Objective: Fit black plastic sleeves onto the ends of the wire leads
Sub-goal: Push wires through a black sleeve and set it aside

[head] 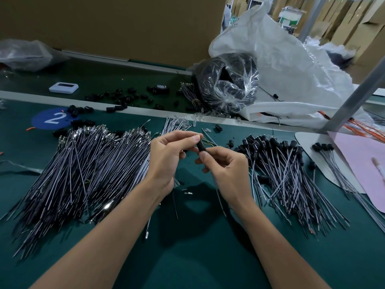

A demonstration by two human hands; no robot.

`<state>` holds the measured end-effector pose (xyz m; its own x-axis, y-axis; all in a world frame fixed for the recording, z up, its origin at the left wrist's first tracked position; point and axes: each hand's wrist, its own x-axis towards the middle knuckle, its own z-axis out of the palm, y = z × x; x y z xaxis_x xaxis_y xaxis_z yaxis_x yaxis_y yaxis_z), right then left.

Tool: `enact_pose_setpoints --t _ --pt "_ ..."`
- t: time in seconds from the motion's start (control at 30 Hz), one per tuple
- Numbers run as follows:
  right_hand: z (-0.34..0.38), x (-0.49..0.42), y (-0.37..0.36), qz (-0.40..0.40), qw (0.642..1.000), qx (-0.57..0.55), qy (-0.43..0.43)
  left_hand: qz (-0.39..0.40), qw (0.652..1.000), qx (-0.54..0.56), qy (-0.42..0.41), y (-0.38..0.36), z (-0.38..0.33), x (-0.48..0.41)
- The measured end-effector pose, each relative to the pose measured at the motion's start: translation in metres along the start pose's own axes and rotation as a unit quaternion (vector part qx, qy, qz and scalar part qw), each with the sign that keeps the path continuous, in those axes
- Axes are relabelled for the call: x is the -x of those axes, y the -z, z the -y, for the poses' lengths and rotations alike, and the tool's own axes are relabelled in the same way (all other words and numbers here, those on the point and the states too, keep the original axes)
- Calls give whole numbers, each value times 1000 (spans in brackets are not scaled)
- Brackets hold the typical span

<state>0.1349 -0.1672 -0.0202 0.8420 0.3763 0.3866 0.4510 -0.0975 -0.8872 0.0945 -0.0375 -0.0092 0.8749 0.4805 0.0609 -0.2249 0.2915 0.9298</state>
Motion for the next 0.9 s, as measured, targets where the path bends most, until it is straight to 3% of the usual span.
enact_pose_setpoints --t 0.2,0.47,0.77,0.9 --pt "-1 -1 1 14 1000 1 0 10 1000 -5 0 -1 2 2" --pt "0 -3 2 53 993 -99 -18 72 994 85 19 -2 4 1" --pt "-7 -6 6 -6 995 -96 8 157 987 -15 -32 -2 7 2" --pt "-8 -7 6 -10 994 -112 15 127 988 -16 -89 -9 7 6"
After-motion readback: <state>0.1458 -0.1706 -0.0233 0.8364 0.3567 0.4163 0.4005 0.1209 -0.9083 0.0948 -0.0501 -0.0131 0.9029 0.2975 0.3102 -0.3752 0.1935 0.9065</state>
